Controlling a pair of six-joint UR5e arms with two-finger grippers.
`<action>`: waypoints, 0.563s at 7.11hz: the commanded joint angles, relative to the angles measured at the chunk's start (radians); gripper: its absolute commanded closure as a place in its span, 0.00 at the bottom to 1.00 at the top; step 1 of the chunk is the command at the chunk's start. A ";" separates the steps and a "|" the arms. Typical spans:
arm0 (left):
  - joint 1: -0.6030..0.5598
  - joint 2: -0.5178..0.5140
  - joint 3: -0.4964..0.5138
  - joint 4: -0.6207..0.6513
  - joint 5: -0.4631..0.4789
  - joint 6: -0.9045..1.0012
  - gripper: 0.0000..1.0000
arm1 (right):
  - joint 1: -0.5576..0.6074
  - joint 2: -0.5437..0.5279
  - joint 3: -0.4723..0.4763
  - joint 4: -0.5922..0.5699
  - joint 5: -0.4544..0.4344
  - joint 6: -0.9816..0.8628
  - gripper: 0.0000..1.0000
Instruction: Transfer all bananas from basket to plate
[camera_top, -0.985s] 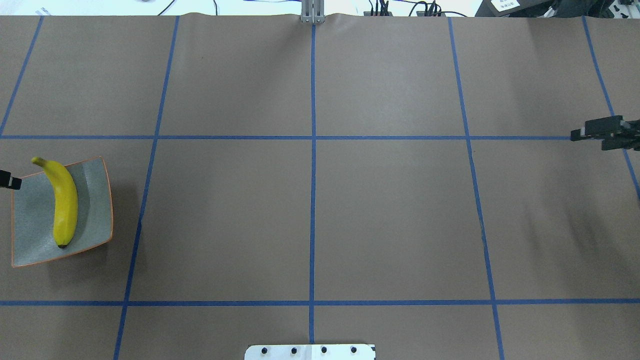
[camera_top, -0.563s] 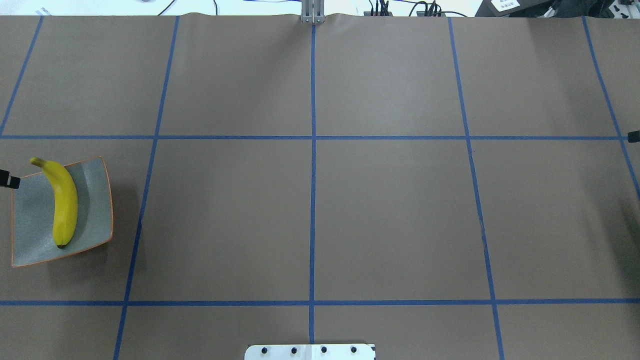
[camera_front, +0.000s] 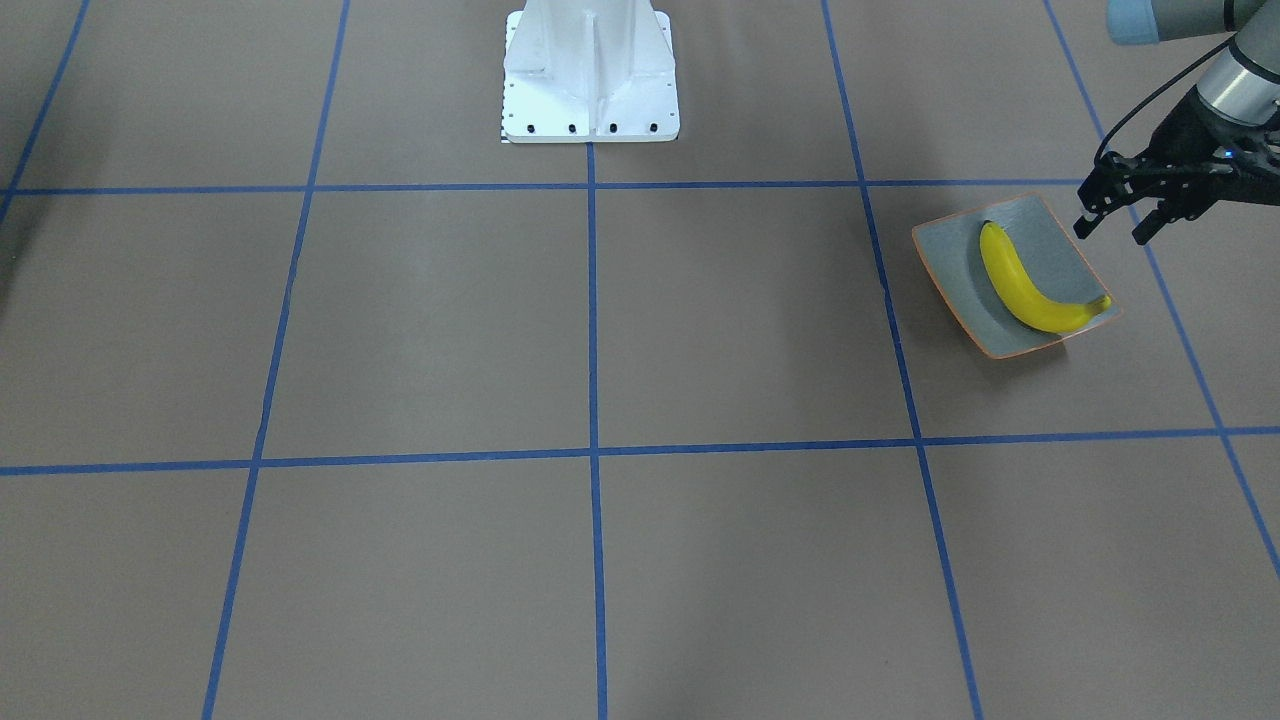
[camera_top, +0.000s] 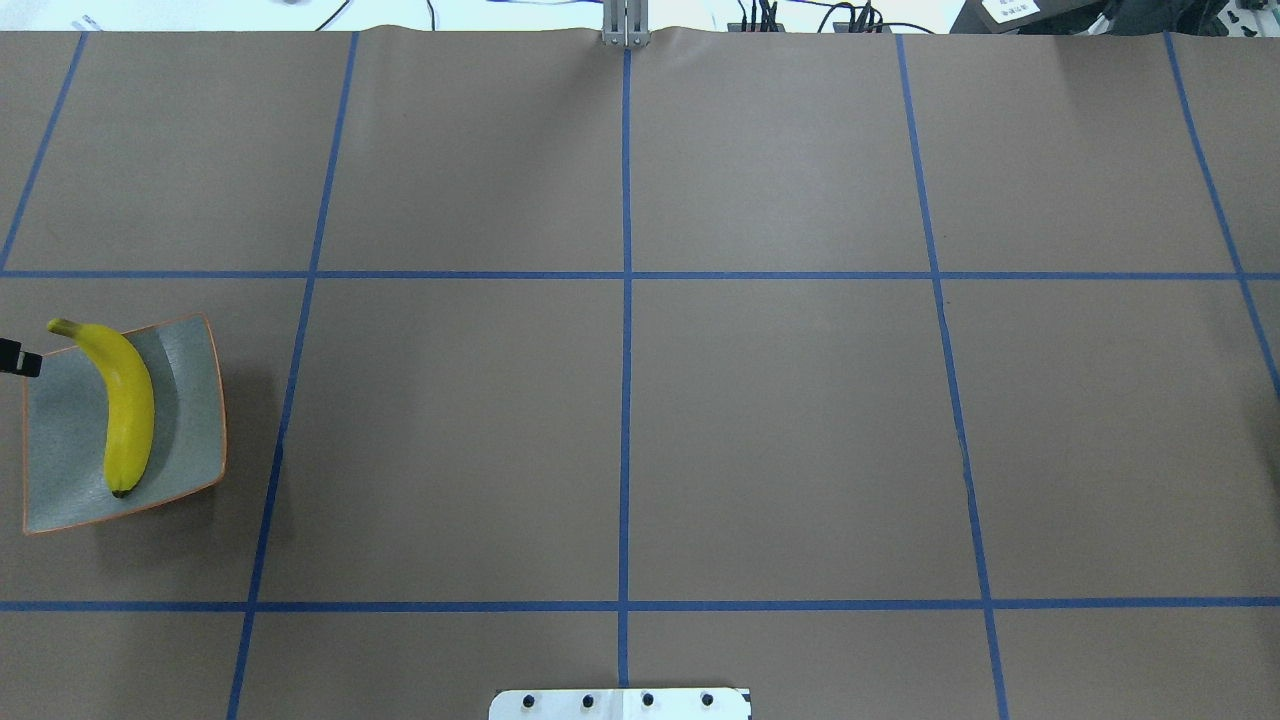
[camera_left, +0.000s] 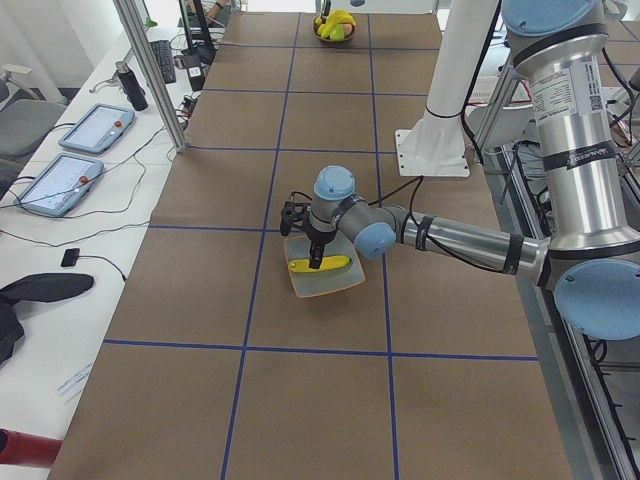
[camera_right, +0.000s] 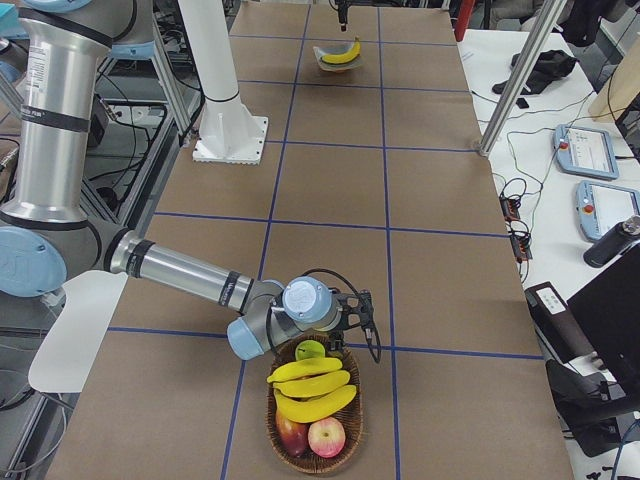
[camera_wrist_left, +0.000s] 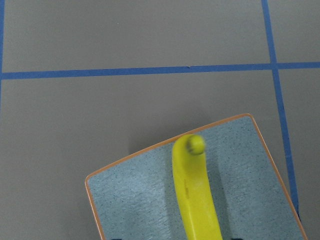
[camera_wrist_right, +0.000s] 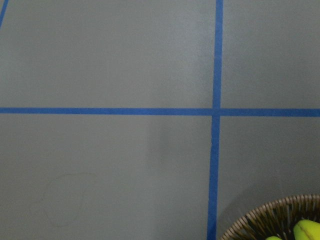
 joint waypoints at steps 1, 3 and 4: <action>0.001 0.001 0.009 -0.003 0.002 0.000 0.19 | 0.018 0.046 0.014 -0.141 -0.006 -0.193 0.00; 0.005 -0.001 0.025 -0.009 0.002 0.000 0.17 | 0.086 0.133 0.019 -0.410 -0.017 -0.451 0.00; 0.005 -0.001 0.029 -0.009 0.002 0.000 0.17 | 0.077 0.131 0.022 -0.458 -0.018 -0.510 0.00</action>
